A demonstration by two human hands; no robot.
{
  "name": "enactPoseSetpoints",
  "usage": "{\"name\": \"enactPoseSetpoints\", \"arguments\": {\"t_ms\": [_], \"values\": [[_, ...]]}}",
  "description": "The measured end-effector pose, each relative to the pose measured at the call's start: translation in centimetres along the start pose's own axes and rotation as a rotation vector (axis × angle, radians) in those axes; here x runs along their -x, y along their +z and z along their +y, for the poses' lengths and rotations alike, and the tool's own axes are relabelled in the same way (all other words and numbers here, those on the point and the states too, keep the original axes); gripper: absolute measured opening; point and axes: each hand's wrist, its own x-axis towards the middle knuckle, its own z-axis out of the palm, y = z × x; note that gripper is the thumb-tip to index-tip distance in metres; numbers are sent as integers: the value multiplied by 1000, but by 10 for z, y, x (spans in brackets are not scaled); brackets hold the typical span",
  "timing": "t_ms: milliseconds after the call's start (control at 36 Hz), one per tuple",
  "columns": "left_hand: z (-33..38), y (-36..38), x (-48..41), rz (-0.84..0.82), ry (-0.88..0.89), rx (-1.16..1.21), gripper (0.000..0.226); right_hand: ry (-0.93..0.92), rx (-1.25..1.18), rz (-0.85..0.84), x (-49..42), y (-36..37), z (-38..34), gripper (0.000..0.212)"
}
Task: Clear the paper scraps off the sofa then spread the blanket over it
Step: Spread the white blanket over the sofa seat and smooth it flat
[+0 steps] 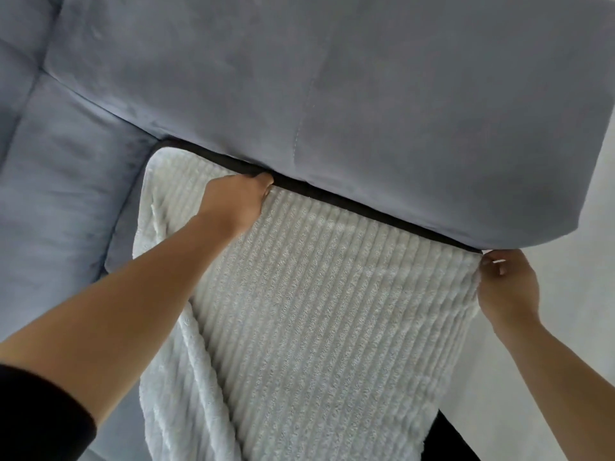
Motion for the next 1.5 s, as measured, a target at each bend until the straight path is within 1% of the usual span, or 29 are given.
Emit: {"name": "enactPoseSetpoints", "arguments": {"t_ms": [83, 139, 222, 333, 389, 445, 472, 500, 528, 611, 667, 750, 778, 861, 917, 1000, 1056, 1111, 1167, 1223, 1250, 1306, 1389, 1500], "values": [[5, 0, -6, -5, 21, -81, 15, -23, 7, 57, 0, 3, -2, 20], [10, 3, -7, -6, 0, -80, 11, 36, -25, 64, 0, 8, -4, 19], [20, 12, -4, 32, -74, -8, 11, 110, -74, 71, -3, 14, -6, 17], [34, 23, 12, 135, -296, 151, 20, 138, -61, 116, -1, 16, 0, 19], [53, 29, 24, 158, -339, 263, 29, 208, -124, 203, 8, 13, 10, 25], [53, 24, 54, 255, -427, 409, 38, 226, -189, 274, 22, 21, -4, 30], [53, 24, 70, 306, -458, 462, 38, 265, -222, 290, 32, 24, -10, 30], [53, 24, 89, 345, -503, 504, 35, 267, -208, 270, 42, 28, -16, 27], [53, 28, 106, 366, -539, 541, 32, 245, -175, 240, 55, 32, -19, 22], [38, 35, 169, 466, -806, 751, 20, -48, -70, 55, 101, 53, -47, 13], [19, 40, 210, 529, -1024, 872, 14, -231, -35, -173, 129, 76, -83, 17], [-11, 46, 259, 592, -1321, 1019, 17, -409, 52, -569, 158, 116, -134, 19], [-24, 47, 274, 623, -1408, 1057, 18, -478, 80, -654, 164, 135, -156, 19], [-51, 54, 305, 599, -1531, 1081, 15, -691, 164, -723, 170, 187, -220, 15], [-64, 61, 316, 491, -1535, 1057, 12, -819, 213, -702, 165, 226, -266, 16], [-73, 75, 326, 295, -1471, 1013, 13, -1012, 339, -686, 164, 282, -323, 30], [-73, 74, 322, 244, -1411, 1059, 19, -1111, 472, -609, 158, 310, -353, 35], [-74, 72, 320, 252, -1385, 1183, 13, -1188, 651, -577, 155, 330, -370, 36], [-76, 69, 316, 268, -1351, 1354, 6, -1205, 796, -584, 153, 339, -379, 42], [-77, 66, 314, 242, -1295, 1415, 10, -1207, 854, -592, 155, 344, -382, 50], [-77, 64, 314, 226, -1272, 1430, 13, -1217, 867, -584, 157, 347, -381, 51], [-77, 61, 309, 202, -1232, 1483, 18, -1239, 896, -552, 160, 349, -377, 45], [-78, 55, 298, 178, -1213, 1632, 21, -1237, 886, -487, 164, 351, -371, 36], [-88, 51, 278, 237, -1208, 1895, 24, -1222, 872, -419, 164, 359, -371, 33]]}}
